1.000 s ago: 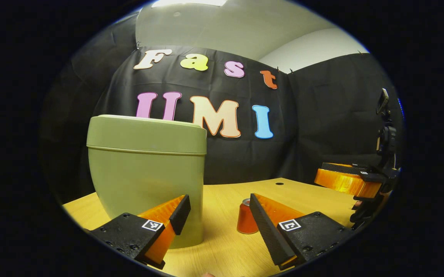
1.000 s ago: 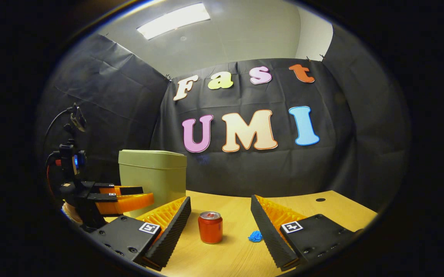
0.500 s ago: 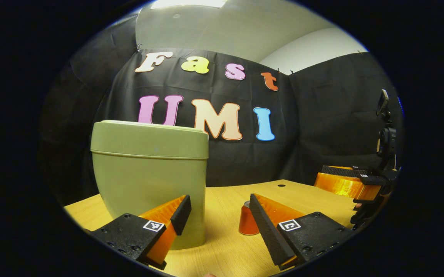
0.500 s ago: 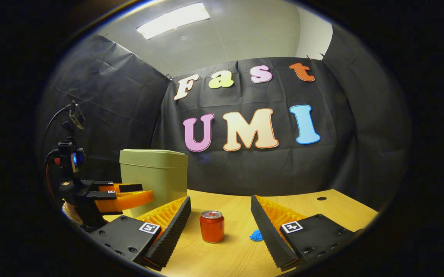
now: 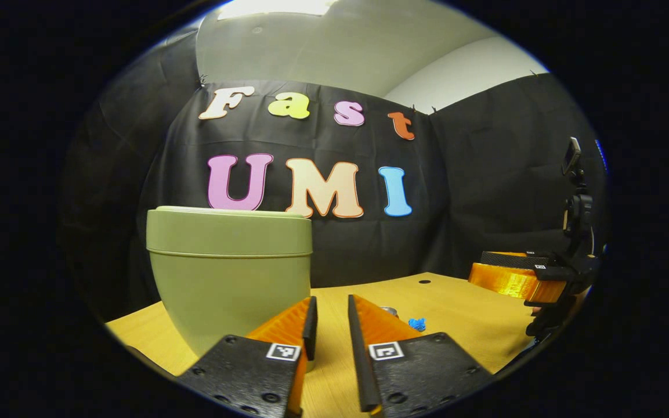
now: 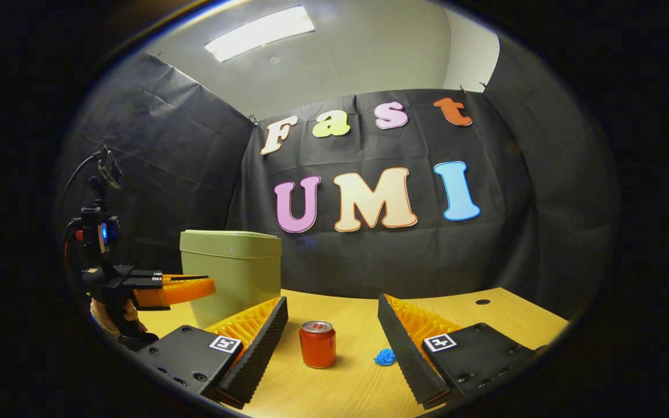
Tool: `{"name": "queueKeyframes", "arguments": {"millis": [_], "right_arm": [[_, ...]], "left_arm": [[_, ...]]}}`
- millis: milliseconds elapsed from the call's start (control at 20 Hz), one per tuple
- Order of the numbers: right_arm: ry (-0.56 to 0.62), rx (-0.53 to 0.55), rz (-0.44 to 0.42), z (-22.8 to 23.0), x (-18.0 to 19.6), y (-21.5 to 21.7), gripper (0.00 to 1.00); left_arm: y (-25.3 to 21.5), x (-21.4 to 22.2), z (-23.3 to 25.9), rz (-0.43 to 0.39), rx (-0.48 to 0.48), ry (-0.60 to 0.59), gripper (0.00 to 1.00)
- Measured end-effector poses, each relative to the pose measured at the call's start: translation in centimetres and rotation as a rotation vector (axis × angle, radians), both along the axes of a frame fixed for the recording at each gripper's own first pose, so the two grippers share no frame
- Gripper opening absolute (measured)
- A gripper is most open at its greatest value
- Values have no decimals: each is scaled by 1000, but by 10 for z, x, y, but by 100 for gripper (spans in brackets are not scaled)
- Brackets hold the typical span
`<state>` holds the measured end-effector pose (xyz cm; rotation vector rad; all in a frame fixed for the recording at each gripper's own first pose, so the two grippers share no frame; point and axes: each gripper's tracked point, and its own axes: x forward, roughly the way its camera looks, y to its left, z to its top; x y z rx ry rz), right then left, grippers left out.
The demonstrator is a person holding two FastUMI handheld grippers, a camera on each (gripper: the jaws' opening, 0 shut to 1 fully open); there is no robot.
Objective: Press the lid of the desktop garbage bin to open it, pick up the crumpled paper on the desktop and throw it into the bin, then pick up the pop can on the desktop and drop it into the bin, and finally close the garbage bin lid.
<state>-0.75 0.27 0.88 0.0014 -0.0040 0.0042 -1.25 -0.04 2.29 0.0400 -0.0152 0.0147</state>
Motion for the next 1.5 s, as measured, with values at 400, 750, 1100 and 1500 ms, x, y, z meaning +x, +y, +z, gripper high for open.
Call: {"name": "queueKeyframes", "arguments": {"millis": [400, 750, 1100, 1500], "right_arm": [[8, 12, -14, -3, 1, -9, 98], [4, 5, -18, -3, 1, -9, 98], [19, -57, -27, -9, 2, -13, 98], [42, -11, 0, -14, 3, -5, 98]], "left_arm": [[23, -3, 63, 28, 23, -12, 0], [82, 29, 121, 159, 24, -21, 0], [116, 56, 92, 219, 19, 112, 0], [113, 59, 86, 184, 15, 128, 0]]}}
